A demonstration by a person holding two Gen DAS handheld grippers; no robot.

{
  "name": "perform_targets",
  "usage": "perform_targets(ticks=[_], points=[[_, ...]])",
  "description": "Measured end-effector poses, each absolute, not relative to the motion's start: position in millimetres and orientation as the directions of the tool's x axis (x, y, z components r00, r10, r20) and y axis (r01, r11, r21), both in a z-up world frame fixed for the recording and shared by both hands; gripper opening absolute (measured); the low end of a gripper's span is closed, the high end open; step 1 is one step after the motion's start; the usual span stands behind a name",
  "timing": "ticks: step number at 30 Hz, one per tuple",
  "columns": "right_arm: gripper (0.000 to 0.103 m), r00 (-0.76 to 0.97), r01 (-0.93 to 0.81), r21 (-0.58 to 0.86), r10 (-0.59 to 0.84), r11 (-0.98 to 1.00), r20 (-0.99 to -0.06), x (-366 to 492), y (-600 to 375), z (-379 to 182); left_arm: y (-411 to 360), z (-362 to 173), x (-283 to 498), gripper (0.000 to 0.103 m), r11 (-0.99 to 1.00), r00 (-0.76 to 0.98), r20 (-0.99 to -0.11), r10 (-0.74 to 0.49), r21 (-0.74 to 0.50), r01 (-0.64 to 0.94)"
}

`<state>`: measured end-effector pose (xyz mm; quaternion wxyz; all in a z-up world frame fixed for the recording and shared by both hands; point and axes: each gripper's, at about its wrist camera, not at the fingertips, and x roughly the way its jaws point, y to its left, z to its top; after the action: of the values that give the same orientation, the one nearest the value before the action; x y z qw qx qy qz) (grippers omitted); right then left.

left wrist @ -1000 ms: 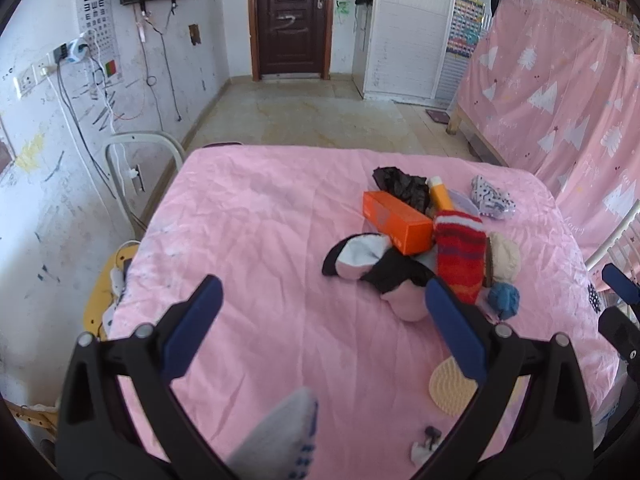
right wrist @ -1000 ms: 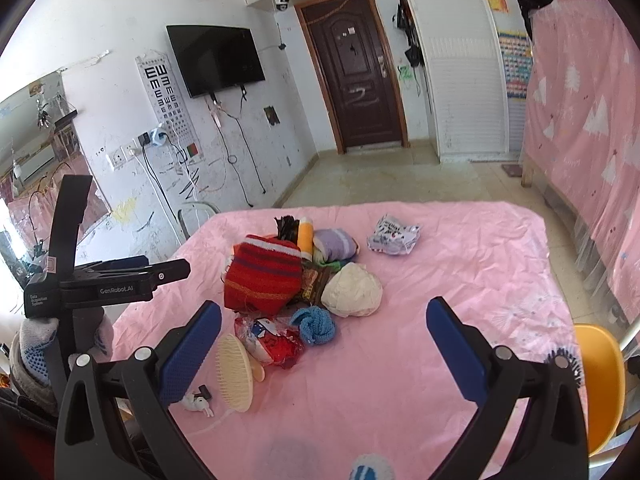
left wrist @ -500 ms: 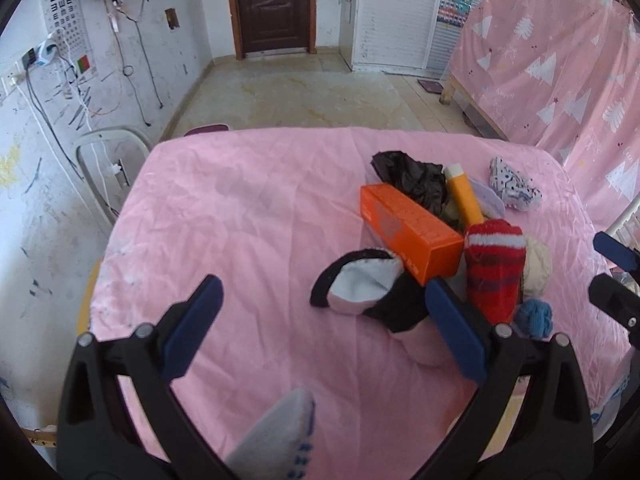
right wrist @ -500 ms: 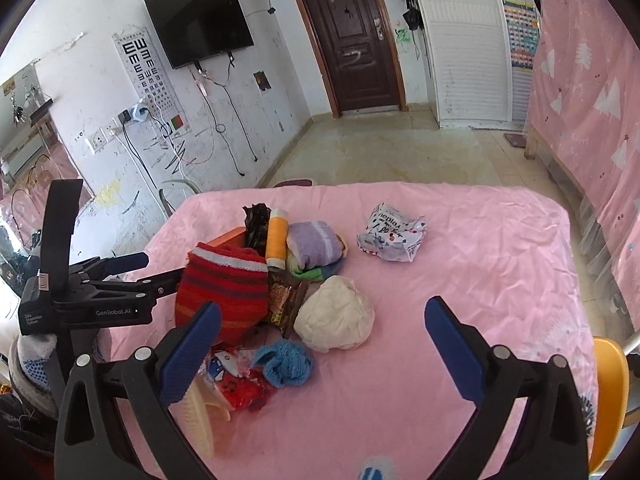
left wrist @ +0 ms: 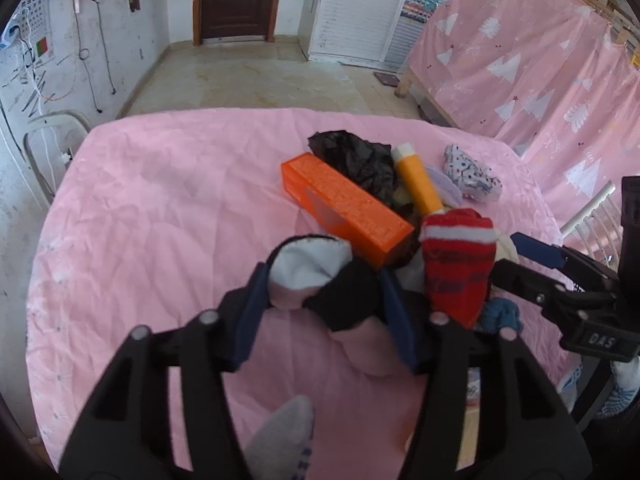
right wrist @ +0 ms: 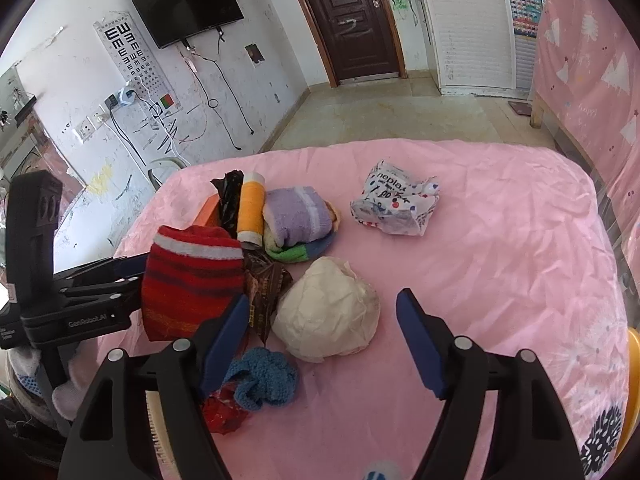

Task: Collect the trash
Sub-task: 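Grasp the black-and-white sock with the left tool while the right tool grasps the cream plastic bag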

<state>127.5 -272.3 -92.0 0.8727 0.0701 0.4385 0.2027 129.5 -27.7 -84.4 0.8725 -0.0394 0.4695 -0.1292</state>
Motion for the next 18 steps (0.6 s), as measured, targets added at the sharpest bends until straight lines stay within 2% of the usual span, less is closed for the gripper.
perform_targets(ticks=[5, 9, 18], points=[[0.058, 0.512, -0.282, 0.319, 0.423, 0.905, -0.748, 132, -275, -100, -24, -79, 118, 0.047, 0.964, 0.546, -0.796, -0.263, -0.196, 0.179], [0.047, 0.498, -0.291, 0.339, 0.444, 0.895, -0.745, 133, -277, -101, -12, -68, 109, 0.047, 0.974, 0.586, -0.778, -0.226, -0.175, 0.144], [0.044, 0.549, -0.283, 0.341, 0.443, 0.897, -0.709, 121, -288, -85, 12, -44, 91, 0.047, 0.987, 0.644, -0.749, -0.156, -0.136, 0.081]])
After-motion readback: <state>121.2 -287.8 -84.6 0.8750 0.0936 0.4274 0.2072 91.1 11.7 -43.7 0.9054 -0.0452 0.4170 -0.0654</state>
